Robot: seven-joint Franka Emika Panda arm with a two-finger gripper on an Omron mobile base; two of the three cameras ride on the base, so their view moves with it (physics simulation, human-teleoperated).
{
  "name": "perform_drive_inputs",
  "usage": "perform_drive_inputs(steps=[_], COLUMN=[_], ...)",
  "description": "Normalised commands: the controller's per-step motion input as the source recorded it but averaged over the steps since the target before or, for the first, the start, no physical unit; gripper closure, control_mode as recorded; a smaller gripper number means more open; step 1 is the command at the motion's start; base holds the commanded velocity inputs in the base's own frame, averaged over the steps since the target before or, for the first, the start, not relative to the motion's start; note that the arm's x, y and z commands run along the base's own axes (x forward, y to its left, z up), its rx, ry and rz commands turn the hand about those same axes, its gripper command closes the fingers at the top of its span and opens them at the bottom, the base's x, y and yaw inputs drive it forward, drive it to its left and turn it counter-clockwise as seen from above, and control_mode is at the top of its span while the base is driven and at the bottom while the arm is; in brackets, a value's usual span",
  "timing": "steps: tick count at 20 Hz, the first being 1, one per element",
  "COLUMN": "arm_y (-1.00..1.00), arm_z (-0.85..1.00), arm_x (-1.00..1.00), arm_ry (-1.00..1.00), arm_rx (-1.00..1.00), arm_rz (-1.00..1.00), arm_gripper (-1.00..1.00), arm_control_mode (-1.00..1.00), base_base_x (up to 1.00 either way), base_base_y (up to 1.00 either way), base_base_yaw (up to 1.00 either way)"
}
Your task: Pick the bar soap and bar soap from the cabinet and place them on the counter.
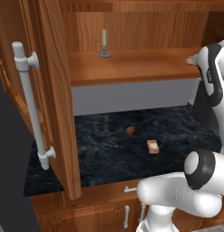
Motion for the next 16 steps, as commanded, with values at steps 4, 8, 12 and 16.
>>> perform_drive_inputs(steps=[4,8,12,16], arm_y=[-0.15,-0.07,-0.04,-0.05], arm_z=[0.00,0.00,0.00,-0.07], arm_x=[0.23,0.28,0.30,0.34], arm_ry=[0.09,0.08,0.04,0.03], arm_rx=[0.00,0.00,0.00,0.00], arm_rz=[0.05,0.04,0.04,0.05], arm_gripper=[-1.00,-1.00,-1.00,-1.00], arm_control_mode=[-1.00,-1.00,-1.00,-1.00], base_base_x=[0.00,0.00,0.00,0.00], base_base_y=[0.00,0.00,0.00,0.00], base_base_yaw=[0.00,0.00,0.00,0.00])
